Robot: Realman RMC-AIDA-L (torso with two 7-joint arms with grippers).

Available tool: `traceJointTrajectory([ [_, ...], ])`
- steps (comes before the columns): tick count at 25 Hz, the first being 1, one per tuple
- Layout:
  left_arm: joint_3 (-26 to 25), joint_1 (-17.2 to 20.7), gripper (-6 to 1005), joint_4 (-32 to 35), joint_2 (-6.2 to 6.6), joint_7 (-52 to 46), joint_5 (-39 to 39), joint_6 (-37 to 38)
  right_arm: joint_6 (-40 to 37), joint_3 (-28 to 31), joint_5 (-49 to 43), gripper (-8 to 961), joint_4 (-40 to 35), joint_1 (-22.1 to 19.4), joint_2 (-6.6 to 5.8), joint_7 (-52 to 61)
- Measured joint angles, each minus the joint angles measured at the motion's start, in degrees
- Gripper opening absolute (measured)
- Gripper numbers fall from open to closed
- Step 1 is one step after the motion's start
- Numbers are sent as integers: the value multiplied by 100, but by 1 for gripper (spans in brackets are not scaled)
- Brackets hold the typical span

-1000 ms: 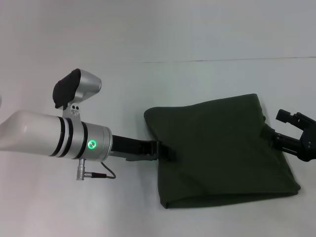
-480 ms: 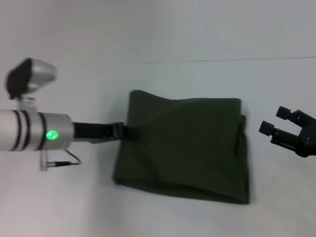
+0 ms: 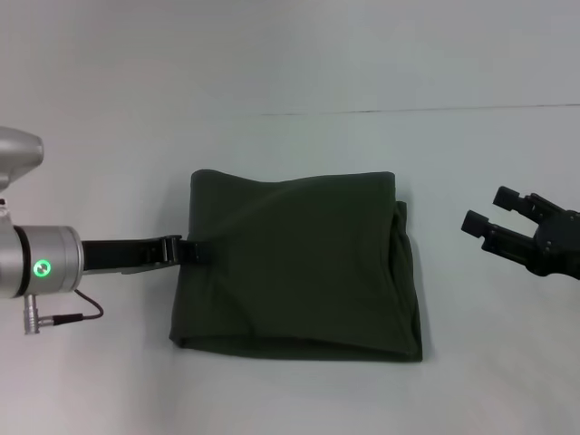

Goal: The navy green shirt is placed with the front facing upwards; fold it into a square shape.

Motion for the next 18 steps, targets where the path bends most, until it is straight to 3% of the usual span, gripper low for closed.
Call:
traceJointTrajectory([
  [8, -415, 76, 117, -87, -5, 177, -22, -64, -48, -48, 3, 911, -53, 69, -22, -4],
  [14, -1109, 196, 224, 117, 39, 830, -49, 21, -50, -60, -20, 912, -158, 147, -38, -35],
  [18, -1369, 229, 379, 430, 58, 1759, -341, 320, -54, -315, -36, 916, -321, 216, -29, -91],
])
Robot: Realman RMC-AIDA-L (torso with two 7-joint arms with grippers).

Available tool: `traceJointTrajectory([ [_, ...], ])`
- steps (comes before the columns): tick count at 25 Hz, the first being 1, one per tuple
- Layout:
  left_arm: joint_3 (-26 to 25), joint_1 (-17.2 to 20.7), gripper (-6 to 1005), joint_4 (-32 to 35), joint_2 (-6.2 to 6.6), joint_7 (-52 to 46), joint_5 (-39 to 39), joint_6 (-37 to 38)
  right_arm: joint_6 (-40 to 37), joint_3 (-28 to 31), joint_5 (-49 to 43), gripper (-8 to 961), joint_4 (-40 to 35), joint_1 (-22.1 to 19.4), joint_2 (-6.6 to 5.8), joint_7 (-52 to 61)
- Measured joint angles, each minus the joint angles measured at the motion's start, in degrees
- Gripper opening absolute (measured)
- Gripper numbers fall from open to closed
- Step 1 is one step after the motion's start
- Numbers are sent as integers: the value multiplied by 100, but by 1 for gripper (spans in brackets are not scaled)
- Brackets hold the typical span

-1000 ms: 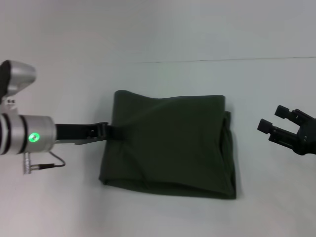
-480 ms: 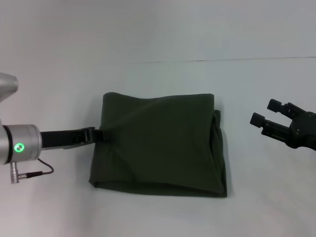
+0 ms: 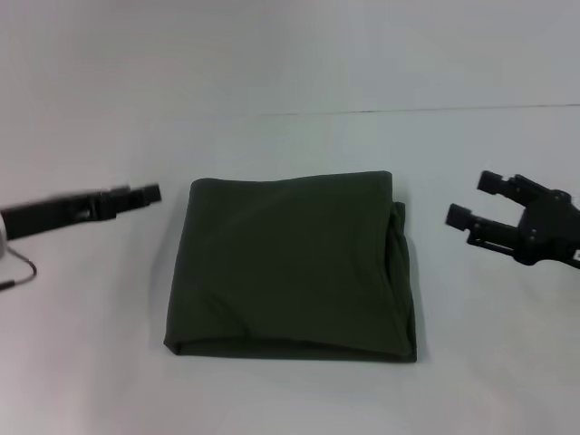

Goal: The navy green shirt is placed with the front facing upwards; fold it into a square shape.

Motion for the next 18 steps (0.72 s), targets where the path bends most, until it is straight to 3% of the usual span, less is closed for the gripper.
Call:
traceJointTrajectory([
  [1, -29, -8, 418, 69, 21, 380, -170, 210, -2, -106, 0, 917, -34, 26, 2, -26],
  [3, -42, -84, 664, 122, 77, 759, -326, 560, -10, -324, -2, 919, -79, 88, 7, -79],
  [5, -44, -122, 722, 132, 105, 894, -361, 726, -27, -585, -4, 918, -138, 146, 11, -116],
  [6, -18, -273, 750, 135, 186, 1233, -352, 1378, -108, -833, -6, 917, -181, 189, 18, -187],
  [8, 48, -346, 808, 135, 210, 1511, -331, 1862, -201, -966, -6, 917, -186, 207, 20, -300],
  [13, 305, -333, 883, -1, 176, 2359, -196, 2745, -632, -1684, -7, 914, -155, 229, 33, -907],
  [18, 159, -169, 940, -208, 153, 2880, 199, 3061, -611, -2455, 26, 913, 94, 277, 83, -1184],
])
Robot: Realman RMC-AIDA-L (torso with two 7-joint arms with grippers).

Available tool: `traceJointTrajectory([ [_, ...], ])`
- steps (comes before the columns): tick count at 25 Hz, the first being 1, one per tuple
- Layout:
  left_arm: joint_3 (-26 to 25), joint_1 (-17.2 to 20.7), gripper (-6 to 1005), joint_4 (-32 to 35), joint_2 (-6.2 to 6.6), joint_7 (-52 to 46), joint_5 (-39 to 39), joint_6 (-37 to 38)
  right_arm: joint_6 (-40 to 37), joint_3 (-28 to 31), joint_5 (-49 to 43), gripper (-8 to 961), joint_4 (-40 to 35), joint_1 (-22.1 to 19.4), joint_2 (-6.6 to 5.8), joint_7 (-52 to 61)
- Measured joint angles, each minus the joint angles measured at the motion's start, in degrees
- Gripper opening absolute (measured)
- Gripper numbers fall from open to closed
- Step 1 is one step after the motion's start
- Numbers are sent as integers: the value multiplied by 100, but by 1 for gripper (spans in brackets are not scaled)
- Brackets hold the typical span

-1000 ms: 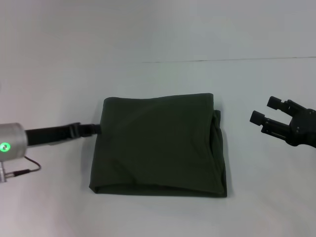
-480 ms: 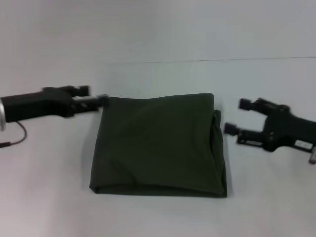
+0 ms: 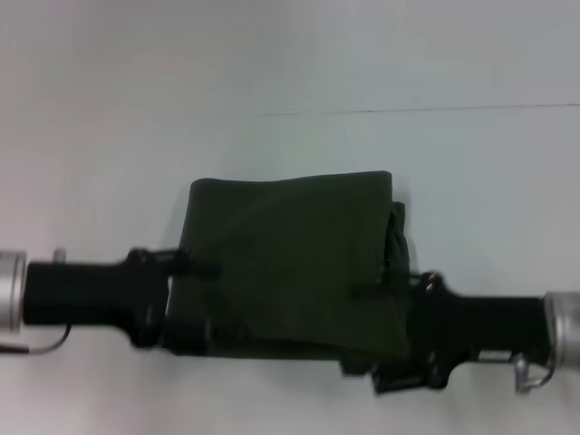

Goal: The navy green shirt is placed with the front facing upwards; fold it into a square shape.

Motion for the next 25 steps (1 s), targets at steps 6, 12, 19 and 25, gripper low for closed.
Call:
traceJointTrajectory([
  [6, -501, 488, 962, 1, -142, 714, 87, 433, 50, -236, 7, 913, 578, 218, 4, -258],
  [12, -763, 686, 952, 15, -162, 879, 263, 648, 129, -398, 13, 914, 695, 284, 7, -241],
  [19, -761, 728, 949, 5, -197, 911, 292, 647, 188, -525, 13, 914, 832, 330, 16, -256],
  [25, -745, 684, 949, -4, -202, 945, 297, 594, 201, -553, 13, 914, 937, 337, 18, -272],
])
